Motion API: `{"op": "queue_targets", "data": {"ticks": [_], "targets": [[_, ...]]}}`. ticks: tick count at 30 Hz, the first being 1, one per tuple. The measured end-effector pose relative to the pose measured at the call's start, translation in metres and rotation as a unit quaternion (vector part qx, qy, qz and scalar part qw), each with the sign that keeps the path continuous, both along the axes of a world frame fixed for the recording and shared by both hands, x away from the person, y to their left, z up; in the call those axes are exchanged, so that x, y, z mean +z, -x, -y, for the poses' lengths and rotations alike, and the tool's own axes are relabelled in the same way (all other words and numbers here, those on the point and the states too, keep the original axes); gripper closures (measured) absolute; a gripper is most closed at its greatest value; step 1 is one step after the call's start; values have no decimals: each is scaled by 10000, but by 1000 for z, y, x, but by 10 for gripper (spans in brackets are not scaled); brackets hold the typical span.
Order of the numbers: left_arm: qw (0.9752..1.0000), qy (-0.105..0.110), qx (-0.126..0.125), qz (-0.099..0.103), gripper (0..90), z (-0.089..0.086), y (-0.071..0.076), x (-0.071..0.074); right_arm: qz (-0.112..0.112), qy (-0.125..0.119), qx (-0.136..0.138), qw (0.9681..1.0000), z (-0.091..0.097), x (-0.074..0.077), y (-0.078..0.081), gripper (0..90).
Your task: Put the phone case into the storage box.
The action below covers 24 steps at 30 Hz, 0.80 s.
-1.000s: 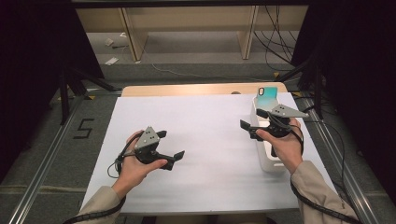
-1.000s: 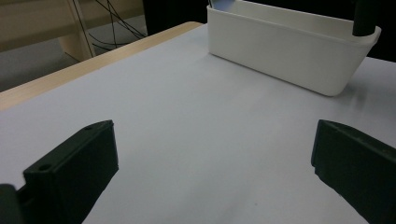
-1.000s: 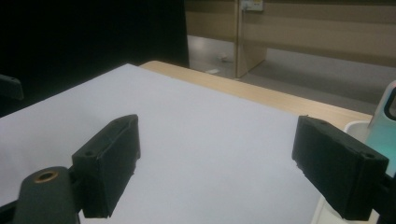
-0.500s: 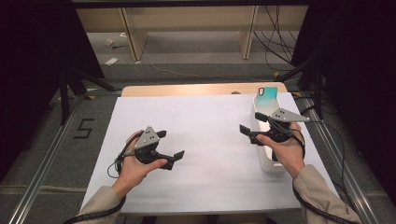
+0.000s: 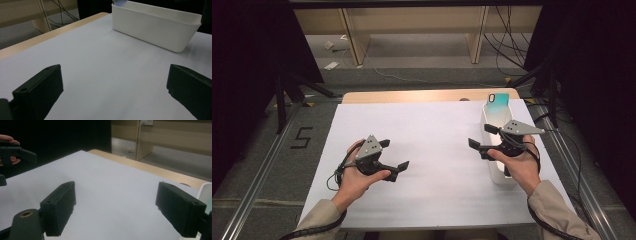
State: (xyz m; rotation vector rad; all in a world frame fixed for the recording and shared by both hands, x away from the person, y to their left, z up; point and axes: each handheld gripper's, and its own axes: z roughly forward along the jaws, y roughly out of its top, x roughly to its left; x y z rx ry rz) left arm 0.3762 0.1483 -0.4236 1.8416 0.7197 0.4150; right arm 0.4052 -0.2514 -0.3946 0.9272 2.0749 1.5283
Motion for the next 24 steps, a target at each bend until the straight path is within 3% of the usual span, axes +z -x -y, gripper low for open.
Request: {"op": "queue_targets", "data": {"ticks": [24], "targets": [[10000,-2,-3,-5,0,0,0,0,-71,61,159,9998,4,-9,14,172]]}}
